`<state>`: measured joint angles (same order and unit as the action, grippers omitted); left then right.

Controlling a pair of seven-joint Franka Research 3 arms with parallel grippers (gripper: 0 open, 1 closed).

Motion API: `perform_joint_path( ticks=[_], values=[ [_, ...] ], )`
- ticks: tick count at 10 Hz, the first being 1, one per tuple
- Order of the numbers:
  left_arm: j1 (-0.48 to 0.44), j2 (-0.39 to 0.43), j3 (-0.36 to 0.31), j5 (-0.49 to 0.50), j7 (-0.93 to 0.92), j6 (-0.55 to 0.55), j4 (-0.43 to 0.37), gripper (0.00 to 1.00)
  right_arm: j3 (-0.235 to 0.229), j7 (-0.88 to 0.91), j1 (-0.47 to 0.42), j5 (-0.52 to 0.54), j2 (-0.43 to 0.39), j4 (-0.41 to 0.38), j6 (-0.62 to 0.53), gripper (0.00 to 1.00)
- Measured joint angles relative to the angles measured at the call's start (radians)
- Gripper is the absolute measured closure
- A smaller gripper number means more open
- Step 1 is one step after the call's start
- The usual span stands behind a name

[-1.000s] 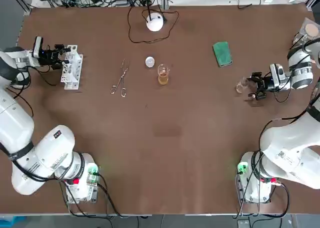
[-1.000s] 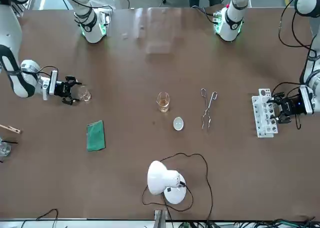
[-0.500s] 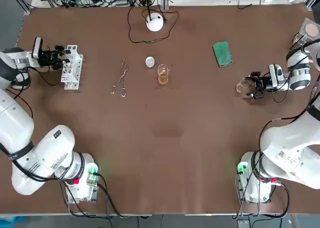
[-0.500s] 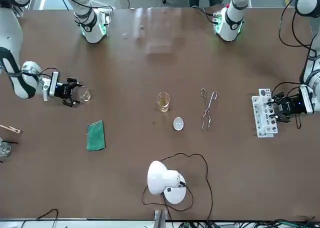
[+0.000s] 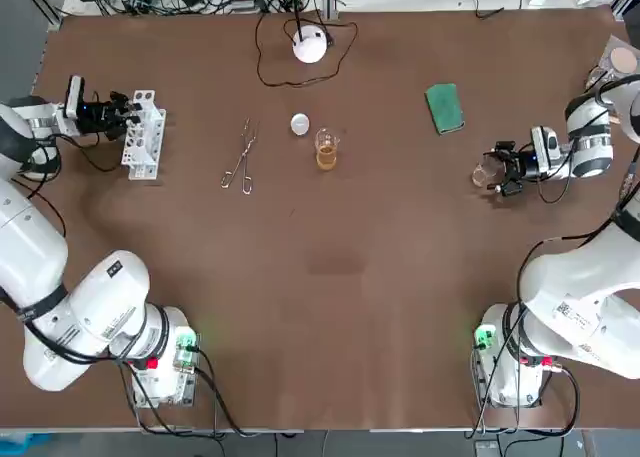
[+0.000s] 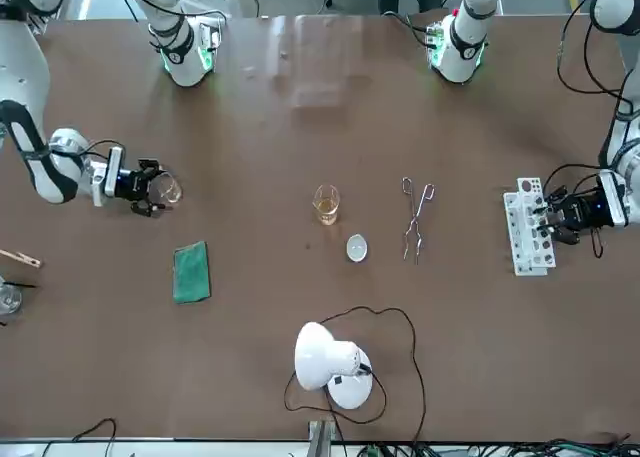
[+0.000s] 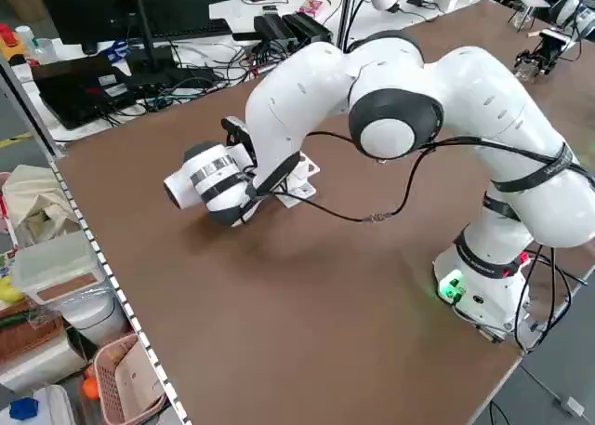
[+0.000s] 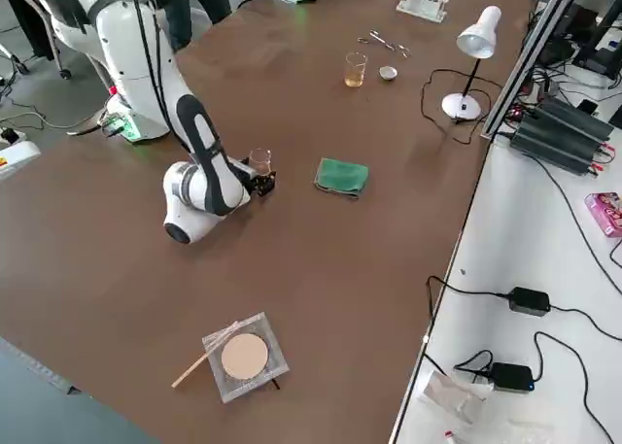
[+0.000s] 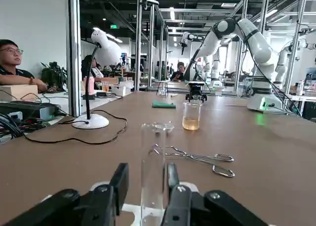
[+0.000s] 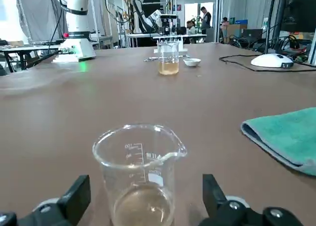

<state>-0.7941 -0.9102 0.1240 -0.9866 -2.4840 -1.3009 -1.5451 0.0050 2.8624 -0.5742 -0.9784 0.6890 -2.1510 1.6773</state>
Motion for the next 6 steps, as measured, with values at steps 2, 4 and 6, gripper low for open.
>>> perform_joint_path(
  ticks=[2, 4, 6],
  values=[
    [0.0, -0.001, 0.0, 0.0, 0.0, 0.0, 0.0, 0.73, 0.008, 0.006, 0.0, 0.0, 0.0, 0.0, 0.0, 0.0],
    [0.0, -0.001, 0.001, 0.0, 0.001, 0.001, 0.0, 0.72, 0.015, 0.011, 0.001, 0.0, 0.001, 0.0, 0.0, 0.0],
    [0.001, -0.001, 0.001, 0.0, 0.001, 0.002, 0.0, 0.72, 0.024, 0.012, 0.002, 0.0, 0.011, 0.0, 0.001, 0.0]
  ],
)
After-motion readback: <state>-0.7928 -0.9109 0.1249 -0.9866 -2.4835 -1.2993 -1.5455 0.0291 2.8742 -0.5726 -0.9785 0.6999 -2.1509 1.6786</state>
